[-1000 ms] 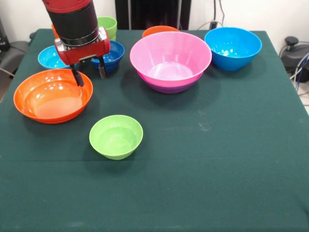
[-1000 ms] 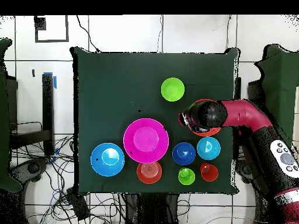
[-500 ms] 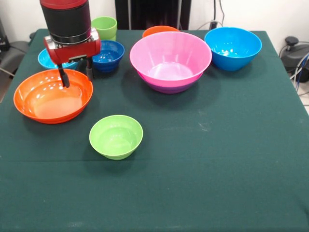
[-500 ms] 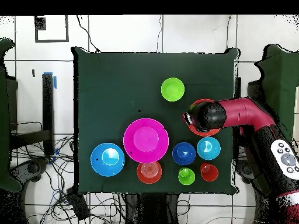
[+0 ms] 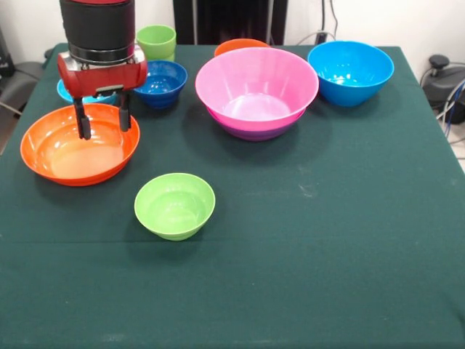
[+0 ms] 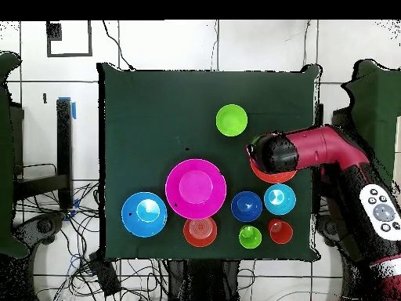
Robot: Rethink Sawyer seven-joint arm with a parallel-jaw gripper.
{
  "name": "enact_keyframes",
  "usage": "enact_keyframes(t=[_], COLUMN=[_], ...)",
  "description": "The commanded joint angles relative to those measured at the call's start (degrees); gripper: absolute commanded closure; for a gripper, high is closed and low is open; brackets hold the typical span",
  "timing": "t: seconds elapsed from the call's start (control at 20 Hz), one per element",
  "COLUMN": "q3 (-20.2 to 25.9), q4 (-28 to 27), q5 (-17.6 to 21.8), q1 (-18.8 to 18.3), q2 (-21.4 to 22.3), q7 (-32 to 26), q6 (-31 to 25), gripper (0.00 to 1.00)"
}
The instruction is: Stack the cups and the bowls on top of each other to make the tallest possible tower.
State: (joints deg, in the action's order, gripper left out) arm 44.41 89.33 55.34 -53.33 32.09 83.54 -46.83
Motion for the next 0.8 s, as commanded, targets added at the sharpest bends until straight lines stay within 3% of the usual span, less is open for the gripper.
enact_keyframes(t=[0.05, 0.8], q3=[1.71, 0.78], q4=[-1.99, -1.88], q5=[4.49, 3.37], q1=[3.43, 3.76], q2=[-0.37, -1.30], q7=[-19.50, -16.33], q6=[2.05, 1.16], gripper=[0.00, 0.00])
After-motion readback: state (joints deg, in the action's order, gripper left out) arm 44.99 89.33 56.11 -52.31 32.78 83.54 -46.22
